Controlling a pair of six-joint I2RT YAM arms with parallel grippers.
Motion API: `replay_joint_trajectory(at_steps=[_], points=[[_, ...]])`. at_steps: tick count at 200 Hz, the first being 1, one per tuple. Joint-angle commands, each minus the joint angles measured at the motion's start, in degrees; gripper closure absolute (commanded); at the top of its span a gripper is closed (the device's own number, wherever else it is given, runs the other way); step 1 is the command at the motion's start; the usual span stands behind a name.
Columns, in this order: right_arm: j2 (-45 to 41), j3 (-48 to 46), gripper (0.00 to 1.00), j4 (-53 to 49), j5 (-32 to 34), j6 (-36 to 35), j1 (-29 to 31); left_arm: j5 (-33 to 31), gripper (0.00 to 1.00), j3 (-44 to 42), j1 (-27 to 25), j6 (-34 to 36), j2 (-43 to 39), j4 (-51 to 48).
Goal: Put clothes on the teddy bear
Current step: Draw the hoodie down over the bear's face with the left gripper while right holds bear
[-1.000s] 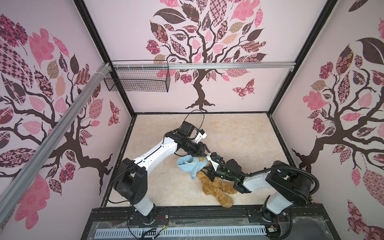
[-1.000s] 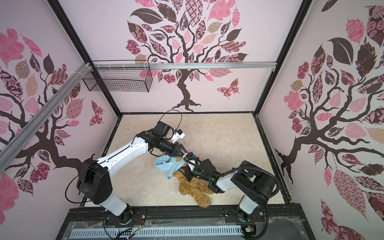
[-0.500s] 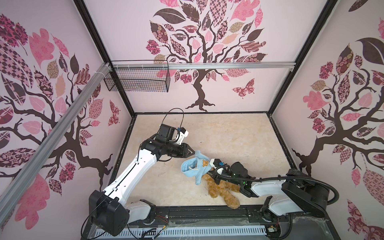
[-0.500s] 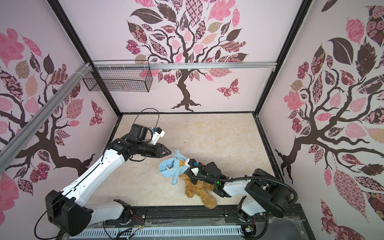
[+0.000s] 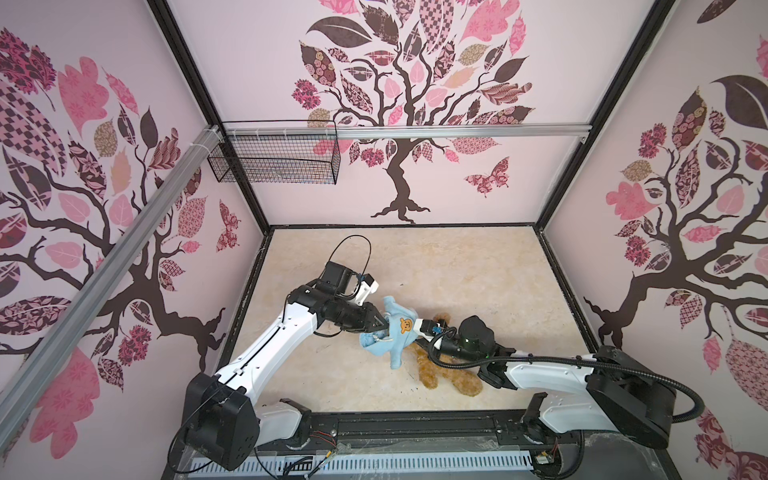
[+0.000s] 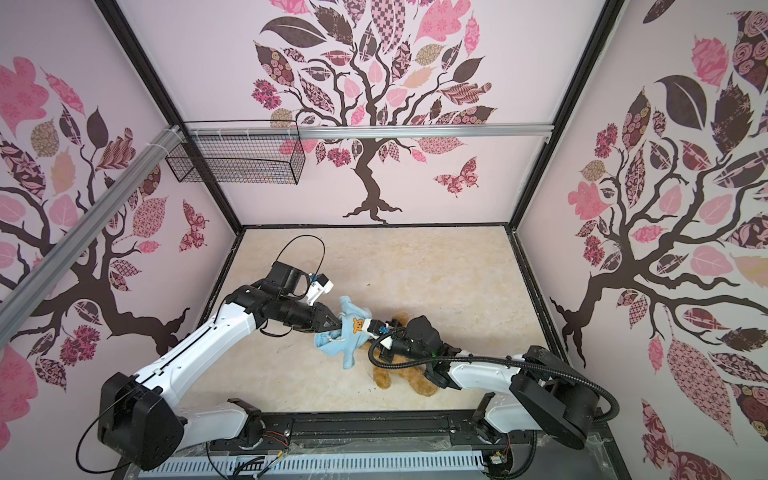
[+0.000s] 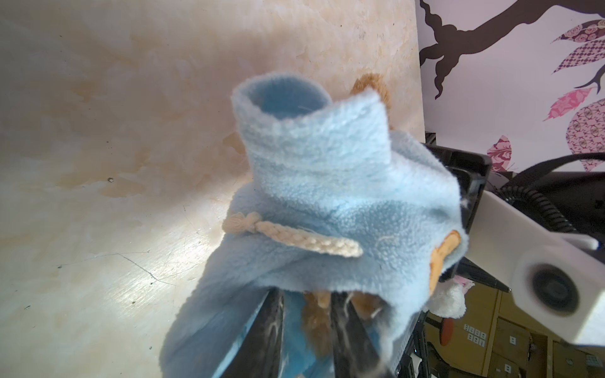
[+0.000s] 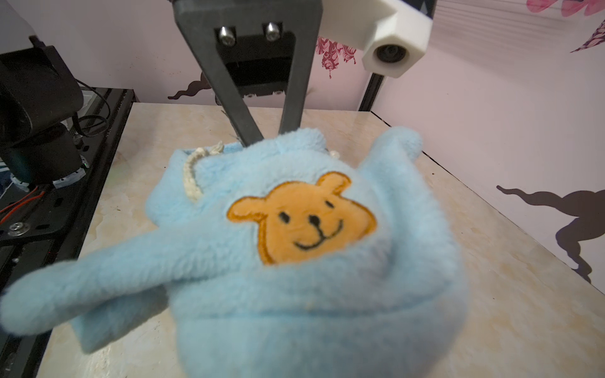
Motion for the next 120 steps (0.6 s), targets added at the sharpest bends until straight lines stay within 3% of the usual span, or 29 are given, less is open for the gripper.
replay_joint_trajectory(at_steps=[1, 37, 54, 82, 120], points=[[-1.4, 2.35, 0.9, 0.73, -1.08, -0.47, -0.14, 1.17, 0.67, -1.97, -0.03, 1.61, -2.29, 1.28], [-0.65, 2.56, 0.9, 1.93, -2.22, 2.03, -1.59, -0.06, 0.64, -4.0, -0.32, 1.12, -5.34, 2.43], [-0.36, 2.95, 0.9, 1.99, -2.98, 2.7, -1.91, -1.81, 0.67, -5.08, -1.03, 0.48, -5.18, 2.54], [0.36, 3.15, 0.9, 3.47, -3.99, 4.03, -1.9, -0.91, 0.71, -5.79, -2.71, -0.82, -3.25, 5.19], [-0.06, 2.12, 0.9, 3.91, -5.8, 4.46, -1.91, 2.82, 0.67, -5.39, -3.14, -4.01, -1.0, 11.36]])
